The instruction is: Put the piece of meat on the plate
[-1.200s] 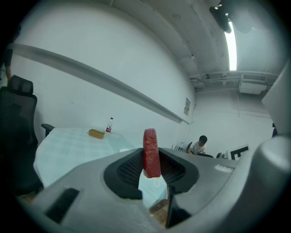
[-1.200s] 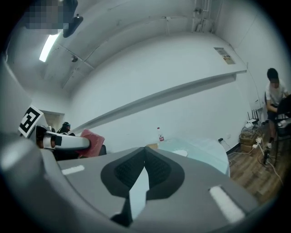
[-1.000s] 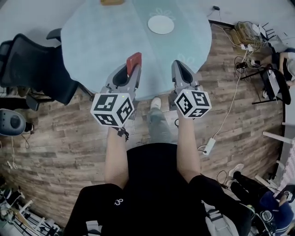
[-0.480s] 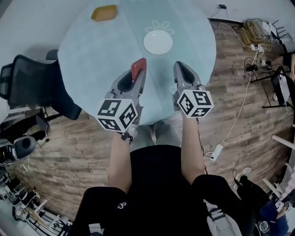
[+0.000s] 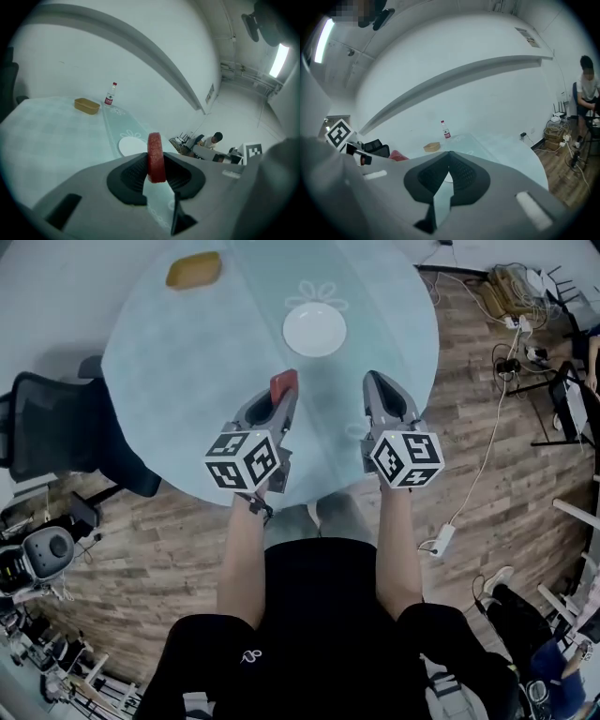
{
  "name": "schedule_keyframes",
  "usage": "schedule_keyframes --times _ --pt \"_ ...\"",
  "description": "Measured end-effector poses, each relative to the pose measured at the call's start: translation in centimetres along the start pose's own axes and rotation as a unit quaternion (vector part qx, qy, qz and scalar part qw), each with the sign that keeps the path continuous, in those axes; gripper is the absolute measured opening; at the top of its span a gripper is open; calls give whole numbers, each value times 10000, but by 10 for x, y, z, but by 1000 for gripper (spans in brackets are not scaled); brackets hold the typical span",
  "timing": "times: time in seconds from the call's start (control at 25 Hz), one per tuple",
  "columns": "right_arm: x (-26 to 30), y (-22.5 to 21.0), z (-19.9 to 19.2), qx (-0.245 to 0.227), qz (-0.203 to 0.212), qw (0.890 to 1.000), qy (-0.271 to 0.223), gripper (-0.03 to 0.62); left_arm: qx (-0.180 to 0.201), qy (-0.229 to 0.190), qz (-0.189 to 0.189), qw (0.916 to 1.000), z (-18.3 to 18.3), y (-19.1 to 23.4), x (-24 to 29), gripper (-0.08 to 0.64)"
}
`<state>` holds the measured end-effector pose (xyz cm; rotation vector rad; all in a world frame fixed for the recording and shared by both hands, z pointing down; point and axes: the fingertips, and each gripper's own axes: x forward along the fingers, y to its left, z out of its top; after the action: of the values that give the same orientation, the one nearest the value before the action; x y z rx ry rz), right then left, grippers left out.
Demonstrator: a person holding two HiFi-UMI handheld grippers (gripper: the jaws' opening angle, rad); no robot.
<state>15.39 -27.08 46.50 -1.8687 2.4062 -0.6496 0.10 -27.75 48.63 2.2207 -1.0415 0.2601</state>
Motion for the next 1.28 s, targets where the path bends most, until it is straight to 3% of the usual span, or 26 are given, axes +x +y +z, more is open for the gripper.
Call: schedule_keyframes --times 0.16,0.4,0.52,0.84,1.04,1.28 --pt "-5 -7 -20 94 -218 9995 201 8 -725 314 -319 9964 -11 23 39 91" --pt "-18 -27 -26 196 -641 9976 140 8 -969 677 -727 9903 0 30 107 91" --pt "-21 -36 -27 215 -804 9964 176 8 -1119 935 -720 9867 -2 39 138 91" --pt "-35 -59 -22 169 -1337 9908 127 8 -1115 1676 -707 9770 1 57 203 92" --pt "-59 -80 -23 238 -1707 9850 117 8 -1180 1868 -629 9732 -7 65 216 92" --pt "-69 -86 -20 240 -1871 9820 91 9 -1217 1893 -602 9725 -10 69 219 97"
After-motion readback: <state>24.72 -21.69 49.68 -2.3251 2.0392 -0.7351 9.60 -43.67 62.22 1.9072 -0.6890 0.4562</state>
